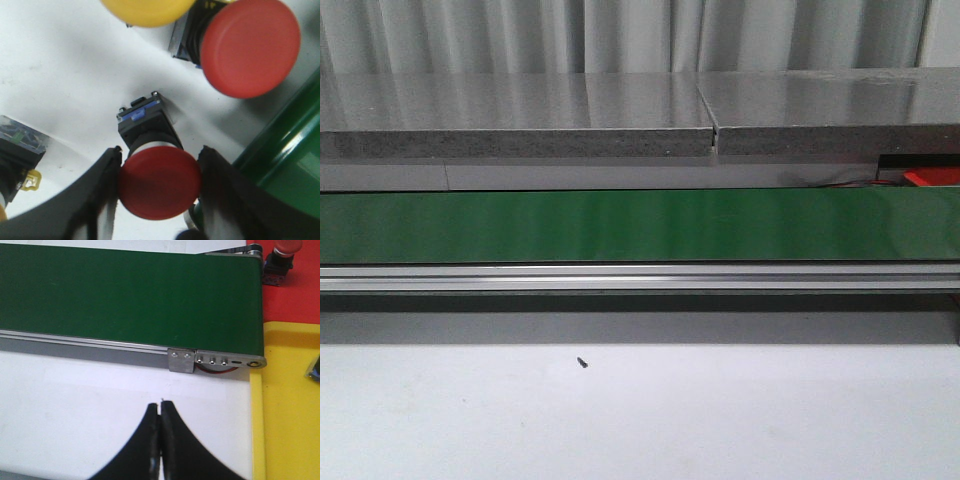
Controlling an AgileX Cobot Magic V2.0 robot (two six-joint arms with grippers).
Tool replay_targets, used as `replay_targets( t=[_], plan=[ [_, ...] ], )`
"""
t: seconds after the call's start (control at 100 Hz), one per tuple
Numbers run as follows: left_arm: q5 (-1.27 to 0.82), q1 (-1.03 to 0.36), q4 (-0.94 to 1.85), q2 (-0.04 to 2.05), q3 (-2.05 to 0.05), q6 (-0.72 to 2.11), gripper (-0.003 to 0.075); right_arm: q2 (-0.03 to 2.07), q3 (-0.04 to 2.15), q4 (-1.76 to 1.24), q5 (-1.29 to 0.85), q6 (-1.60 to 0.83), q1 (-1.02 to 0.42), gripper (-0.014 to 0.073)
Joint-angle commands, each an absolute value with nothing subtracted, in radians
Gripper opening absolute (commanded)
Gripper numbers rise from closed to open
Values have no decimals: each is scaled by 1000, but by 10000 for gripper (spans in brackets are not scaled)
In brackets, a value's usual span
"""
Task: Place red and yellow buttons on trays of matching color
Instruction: 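Move the left gripper over the next red button on the table, then grasp the red mushroom button with the left gripper and set it on the belt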
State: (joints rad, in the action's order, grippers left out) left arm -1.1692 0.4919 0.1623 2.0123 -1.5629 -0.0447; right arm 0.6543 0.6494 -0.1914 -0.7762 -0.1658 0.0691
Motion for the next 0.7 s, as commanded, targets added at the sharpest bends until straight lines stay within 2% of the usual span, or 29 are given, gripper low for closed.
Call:
replay_targets(
  t=[0.0,0.33,0.69],
  plan=[
    [-1178,493,179,1925,-1606,-36,132,651,673,-206,-724,-178,67,-70],
    [-1179,428,179,1742,-1615,14,132,651,673,-206,-724,-178,67,-70],
    [-1153,299,179,1750,-1615,16,132,651,673,-206,-724,-178,67,-70]
  ],
)
